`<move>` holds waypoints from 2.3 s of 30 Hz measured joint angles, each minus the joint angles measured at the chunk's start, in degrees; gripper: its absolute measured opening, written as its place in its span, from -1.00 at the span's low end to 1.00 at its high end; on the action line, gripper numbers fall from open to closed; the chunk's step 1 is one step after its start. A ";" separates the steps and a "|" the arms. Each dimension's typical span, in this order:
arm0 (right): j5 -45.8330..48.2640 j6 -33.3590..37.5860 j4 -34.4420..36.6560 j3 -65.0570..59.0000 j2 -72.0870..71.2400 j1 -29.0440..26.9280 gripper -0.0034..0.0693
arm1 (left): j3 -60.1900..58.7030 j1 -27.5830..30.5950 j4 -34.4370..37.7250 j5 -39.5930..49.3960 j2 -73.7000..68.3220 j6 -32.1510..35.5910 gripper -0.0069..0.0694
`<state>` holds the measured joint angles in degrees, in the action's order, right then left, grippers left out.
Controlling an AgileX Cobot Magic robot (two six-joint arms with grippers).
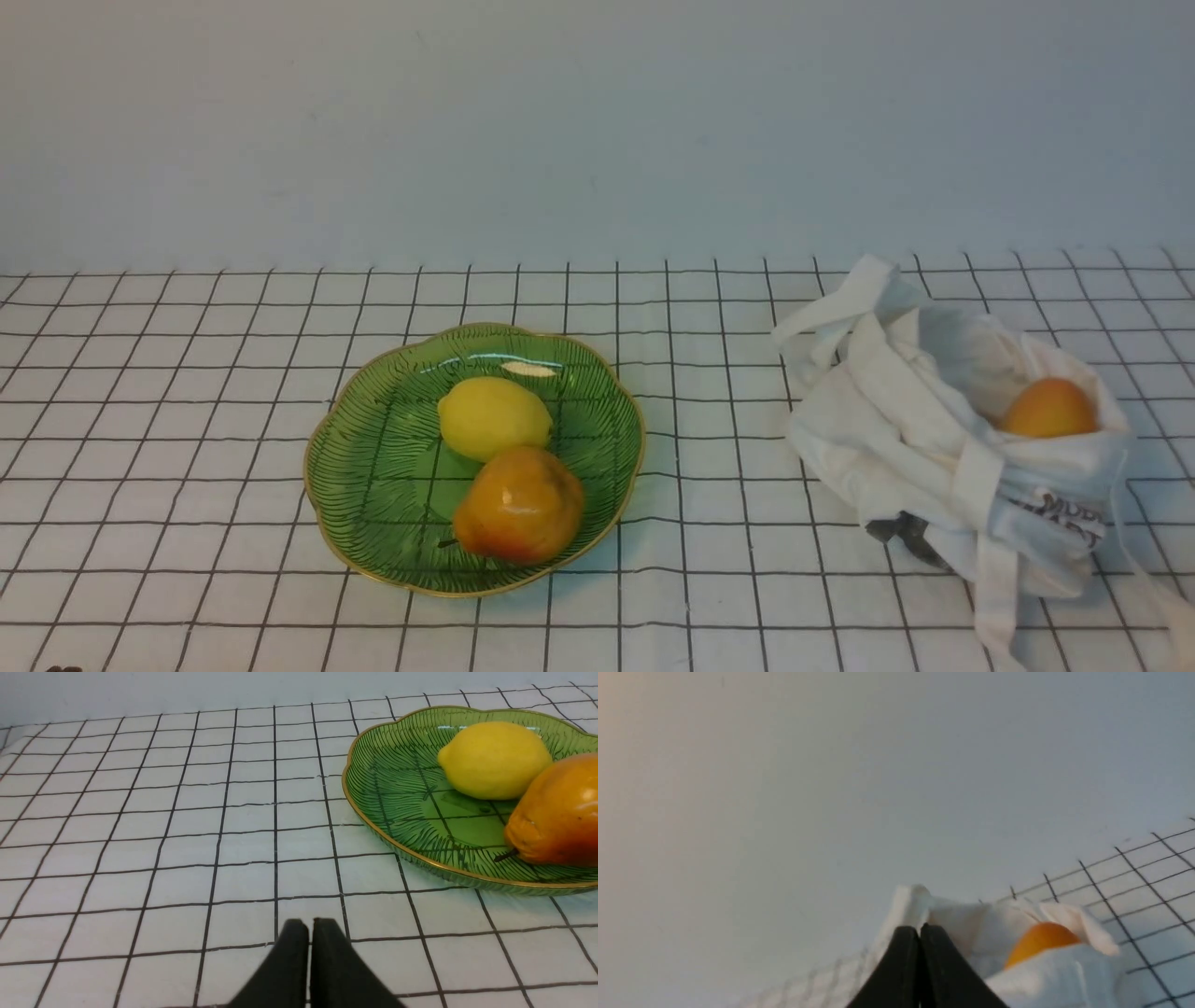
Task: Take the fruit out of the bag on the white checkered tablecloth and place them on the plate.
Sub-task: 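Reach into the bag and grasp a fruit with the right gripper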
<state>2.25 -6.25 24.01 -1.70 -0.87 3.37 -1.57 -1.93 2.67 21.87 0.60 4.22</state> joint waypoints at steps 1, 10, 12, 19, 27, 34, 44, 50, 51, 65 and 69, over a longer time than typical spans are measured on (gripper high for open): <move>-1.62 -0.40 2.84 0.00 0.00 0.00 -0.94 | 0.00 0.00 0.00 0.00 0.00 0.00 -0.84; -7.01 -3.22 10.85 0.50 0.00 -0.06 -0.94 | 0.00 0.00 0.00 0.00 0.00 0.00 -0.84; -3.57 -3.11 10.48 4.61 0.16 -0.06 -0.94 | 0.00 0.00 0.00 0.00 0.00 0.00 -0.84; 12.14 4.22 2.73 26.61 17.49 -0.06 -0.94 | 0.00 0.00 0.00 0.00 0.00 0.00 -0.84; 35.58 6.25 -12.14 46.90 48.53 -0.06 -0.93 | 0.00 0.00 0.00 0.00 0.00 0.00 -0.84; 41.45 5.87 -20.25 60.83 70.72 -0.10 -0.88 | 0.00 0.00 0.00 0.00 0.00 0.00 -0.84; 51.54 1.40 -25.33 77.20 94.93 -3.37 -0.56 | 0.00 0.00 0.00 0.00 0.00 0.00 -0.84; 55.41 0.93 -25.45 79.51 101.07 -5.12 -0.04 | 0.00 0.00 0.00 0.00 0.00 0.00 -0.84; 55.41 0.93 -25.15 79.51 101.87 -5.17 0.10 | 0.00 0.00 0.00 0.00 0.00 0.00 -0.84; 52.76 0.88 -18.84 79.71 110.22 -5.18 0.72 | 0.00 0.00 0.00 0.00 0.00 0.00 -0.84; 52.61 0.88 -18.36 79.84 111.61 -5.18 0.71 | 0.00 0.00 0.00 0.00 0.00 0.00 -0.84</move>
<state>54.85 -5.37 5.65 78.14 110.74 -1.81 -1.57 -1.93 2.67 21.87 0.60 4.22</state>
